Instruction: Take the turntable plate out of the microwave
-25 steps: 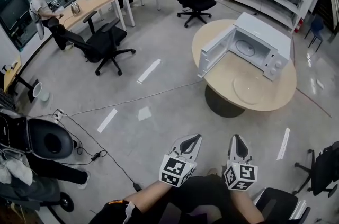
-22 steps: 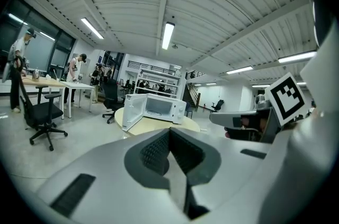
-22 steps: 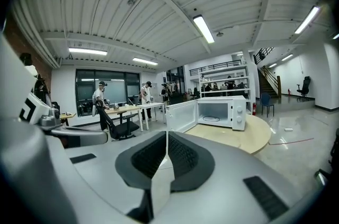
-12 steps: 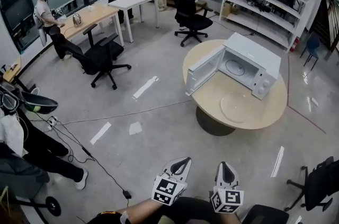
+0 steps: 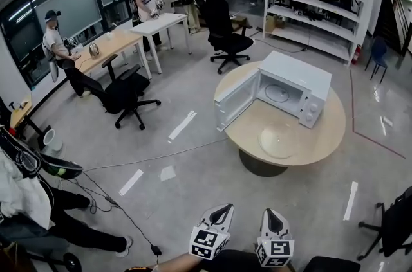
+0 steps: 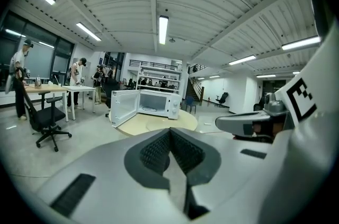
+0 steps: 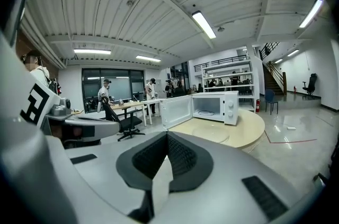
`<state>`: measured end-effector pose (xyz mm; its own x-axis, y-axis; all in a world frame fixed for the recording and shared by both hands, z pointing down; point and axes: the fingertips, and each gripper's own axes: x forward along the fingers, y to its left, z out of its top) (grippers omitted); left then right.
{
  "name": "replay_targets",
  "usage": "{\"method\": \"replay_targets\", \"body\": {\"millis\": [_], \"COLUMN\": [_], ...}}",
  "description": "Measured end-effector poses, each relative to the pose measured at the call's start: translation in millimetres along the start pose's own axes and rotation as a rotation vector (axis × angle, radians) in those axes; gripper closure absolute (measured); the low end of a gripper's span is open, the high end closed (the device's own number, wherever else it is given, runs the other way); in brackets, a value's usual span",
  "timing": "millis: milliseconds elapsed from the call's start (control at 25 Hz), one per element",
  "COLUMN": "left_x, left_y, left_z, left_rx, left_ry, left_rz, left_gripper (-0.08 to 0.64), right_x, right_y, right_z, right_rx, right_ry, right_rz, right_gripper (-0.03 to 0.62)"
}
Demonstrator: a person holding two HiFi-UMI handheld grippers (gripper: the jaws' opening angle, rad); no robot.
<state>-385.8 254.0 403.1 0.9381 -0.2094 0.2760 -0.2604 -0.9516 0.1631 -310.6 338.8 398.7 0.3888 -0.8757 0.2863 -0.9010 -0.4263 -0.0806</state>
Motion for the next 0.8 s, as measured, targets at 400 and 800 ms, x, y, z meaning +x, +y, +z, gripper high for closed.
{"method": "replay_targets", "body": {"millis": [400, 800], "left_x": [1, 2], "left_y": [-18, -25], "left_z": [3, 2], "left_rx": [-0.004, -0.005], "left_ry": [-0.01, -0.017], "left_rz": [0.032, 0.03], "left_gripper": [0.514, 0.514], "right_x": [-7, -10], "right_y": [-16, -17], "right_z": [3, 0], "right_rx": [-0.025, -0.042], "right_ry": [-0.004, 0.002], "right_rz": [0.021, 0.03], "right_gripper": [0.577, 0.577]}}
